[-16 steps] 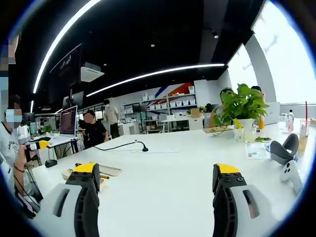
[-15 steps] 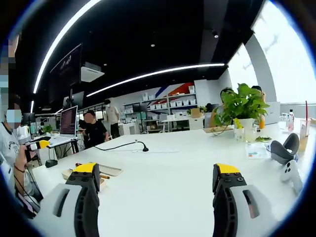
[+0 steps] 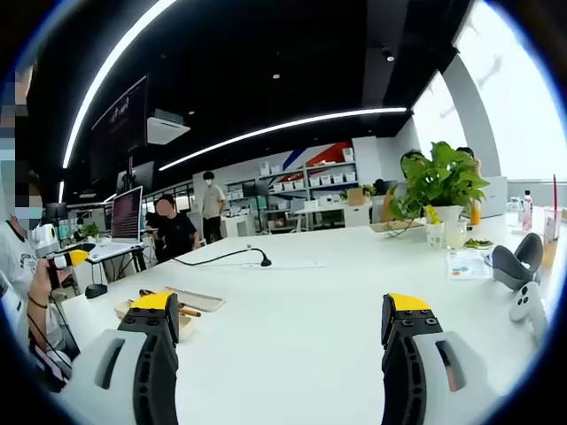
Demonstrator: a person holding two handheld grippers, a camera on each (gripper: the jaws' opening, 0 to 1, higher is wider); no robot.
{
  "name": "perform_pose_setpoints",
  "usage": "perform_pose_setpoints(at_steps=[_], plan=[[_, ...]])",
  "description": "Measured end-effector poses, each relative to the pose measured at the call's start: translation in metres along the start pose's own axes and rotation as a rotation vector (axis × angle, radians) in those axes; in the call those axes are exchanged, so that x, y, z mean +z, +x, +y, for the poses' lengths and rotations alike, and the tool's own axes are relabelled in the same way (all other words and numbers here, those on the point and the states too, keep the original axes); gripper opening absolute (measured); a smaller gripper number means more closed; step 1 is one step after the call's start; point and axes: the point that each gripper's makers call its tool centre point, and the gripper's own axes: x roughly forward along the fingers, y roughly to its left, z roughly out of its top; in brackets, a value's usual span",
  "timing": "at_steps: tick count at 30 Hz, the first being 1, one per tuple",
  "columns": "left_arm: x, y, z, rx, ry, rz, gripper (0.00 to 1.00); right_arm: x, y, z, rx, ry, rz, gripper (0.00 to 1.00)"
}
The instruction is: Arrange the utensils inside the cutlery case until each visible utensil rests in its matching compartment.
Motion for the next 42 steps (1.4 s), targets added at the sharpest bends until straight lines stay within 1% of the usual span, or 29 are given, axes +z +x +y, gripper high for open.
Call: perform_pose_setpoints(at_steps=[6, 16, 23, 26, 28, 30, 37, 42], plan=[[0.001, 0.001, -0.001, -0.001, 0.022, -0.004, 1.00, 0.003, 0.000, 0.002, 0.009, 0.009, -0.020, 0.99], [0.003, 0.000, -0.004, -0.014, 0.018, -0.009, 1.00, 0.003, -0.001, 0.004, 0.017, 0.000, -0.013, 0.99], [0.000, 0.001, -0.006, -0.017, 0.038, 0.002, 1.00, 0.002, 0.000, 0.004, 0.023, 0.005, -0.009, 0.99], [-0.001, 0.001, -0.006, -0.015, 0.043, 0.007, 1.00, 0.006, 0.001, 0.004, 0.026, -0.002, -0.041, 0.99], [-0.001, 0.001, -0.005, -0.013, 0.044, 0.009, 0.99, 0.012, 0.003, 0.003, 0.030, -0.018, -0.086, 0.99], [-0.001, 0.001, -0.005, -0.012, 0.046, 0.011, 1.00, 0.013, 0.003, 0.002, 0.026, -0.016, -0.099, 0.99], [0.000, 0.000, -0.003, -0.004, 0.050, 0.011, 1.00, 0.009, 0.007, 0.005, 0.051, 0.007, -0.087, 0.99], [-0.002, 0.001, -0.004, -0.007, 0.052, 0.015, 1.00, 0.005, 0.007, 0.007, 0.054, -0.001, -0.064, 0.99]])
